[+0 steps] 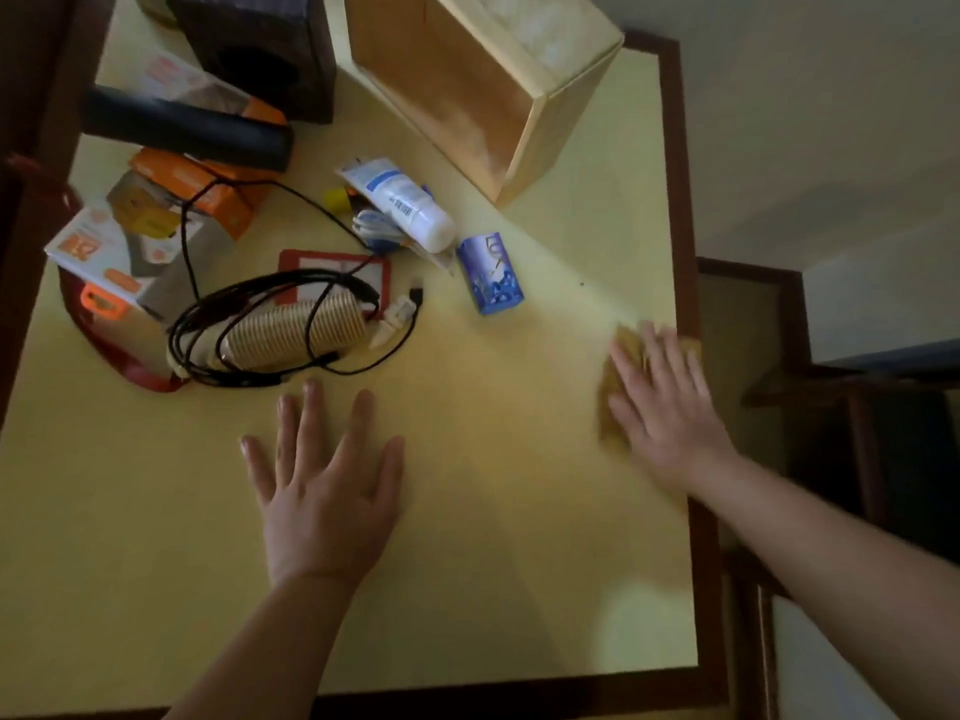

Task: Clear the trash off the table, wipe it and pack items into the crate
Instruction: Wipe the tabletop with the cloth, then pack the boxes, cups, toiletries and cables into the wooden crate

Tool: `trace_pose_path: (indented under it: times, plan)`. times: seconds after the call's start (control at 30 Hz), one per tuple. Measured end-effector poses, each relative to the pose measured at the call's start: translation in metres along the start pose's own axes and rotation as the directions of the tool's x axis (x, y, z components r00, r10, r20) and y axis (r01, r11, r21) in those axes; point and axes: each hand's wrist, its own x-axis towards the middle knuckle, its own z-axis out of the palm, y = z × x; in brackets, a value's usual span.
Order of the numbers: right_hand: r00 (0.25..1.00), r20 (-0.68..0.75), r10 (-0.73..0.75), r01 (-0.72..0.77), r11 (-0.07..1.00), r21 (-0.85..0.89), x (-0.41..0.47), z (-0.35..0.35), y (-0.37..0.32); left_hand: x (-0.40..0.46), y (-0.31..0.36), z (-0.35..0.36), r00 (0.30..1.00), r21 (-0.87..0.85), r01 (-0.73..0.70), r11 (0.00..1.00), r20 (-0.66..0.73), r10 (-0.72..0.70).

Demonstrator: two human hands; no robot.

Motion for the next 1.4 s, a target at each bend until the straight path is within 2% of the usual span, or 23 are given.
trace_pose_path:
  times: [0.13,0.33,0.5,0.57,0.6,0.73,0.83,0.9,1.0,1.07,1.13,1.17,1.2,1.23,1.3,1.37,1.4]
  plan:
    - [0.979,-0.091,0.181,-0.177,0.983,0.052,0.137,-0.053,0.006,0.002,-0.001,0.001,0.998,-0.027,-0.014,1.000,-0.061,0.012]
    - [0.984,-0.031,0.176,-0.175,0.984,0.046,0.263,-0.109,0.016,0.002,0.003,0.003,0.988,-0.032,-0.008,0.999,-0.156,0.003]
    - [0.974,0.015,0.228,-0.229,0.972,0.052,0.313,-0.138,0.008,0.001,0.002,0.007,0.983,0.002,-0.011,1.000,-0.182,0.011]
    - [0.967,-0.031,0.252,-0.251,0.967,0.034,0.309,-0.139,0.007,0.001,0.001,0.006,0.986,0.011,-0.006,1.000,-0.169,0.008]
    - [0.957,-0.087,0.278,-0.272,0.959,0.080,0.301,-0.137,0.004,0.001,0.001,0.006,0.987,0.005,-0.007,1.000,-0.159,0.008]
    - [0.839,-0.311,0.447,-0.283,0.845,0.454,0.235,-0.111,-0.024,0.000,-0.002,0.001,0.990,-0.009,-0.044,0.999,-0.134,0.042]
    - [0.784,-0.274,0.557,-0.299,0.725,0.621,0.162,-0.075,-0.061,0.000,-0.006,-0.004,0.998,-0.020,-0.034,0.999,-0.055,0.033]
    - [0.804,-0.234,0.547,-0.253,0.671,0.697,0.111,-0.054,-0.089,0.000,-0.009,-0.008,0.999,-0.044,-0.049,0.998,-0.023,0.048]
    - [0.845,-0.227,0.484,-0.185,0.663,0.725,0.048,-0.035,-0.122,-0.002,-0.017,-0.011,0.994,-0.050,-0.095,0.994,0.044,0.097]
    - [0.862,-0.194,0.468,-0.158,0.611,0.776,0.023,-0.033,-0.138,0.001,-0.010,-0.034,0.979,-0.050,-0.068,0.996,0.188,0.076]
    - [0.875,-0.146,0.461,-0.139,0.530,0.837,0.016,-0.043,-0.148,0.016,0.009,-0.077,0.920,-0.066,0.006,0.998,0.391,0.020]
    - [0.878,-0.102,0.468,-0.155,0.478,0.864,0.020,-0.054,-0.151,0.028,0.021,-0.102,0.926,-0.097,-0.013,0.995,0.375,0.048]
    - [0.879,-0.044,0.475,-0.184,0.422,0.888,0.027,-0.067,-0.153,0.043,0.035,-0.129,0.957,-0.147,-0.074,0.986,0.269,0.112]
    - [0.879,0.009,0.477,-0.210,0.370,0.905,0.036,-0.083,-0.153,0.062,0.050,-0.159,0.980,-0.221,-0.153,0.963,0.094,0.177]
    - [0.885,0.072,0.459,-0.227,0.292,0.929,0.058,-0.118,-0.154,0.108,0.077,-0.210,0.946,-0.310,-0.316,0.897,-0.181,0.271]
    - [0.889,0.105,0.446,-0.246,0.272,0.930,0.082,-0.154,-0.157,0.172,0.097,-0.242,0.915,-0.307,-0.384,0.871,-0.255,0.313]
    - [0.888,0.109,0.447,-0.254,0.279,0.926,0.092,-0.171,-0.160,0.206,0.106,-0.252,0.929,-0.320,-0.345,0.882,-0.247,0.274]
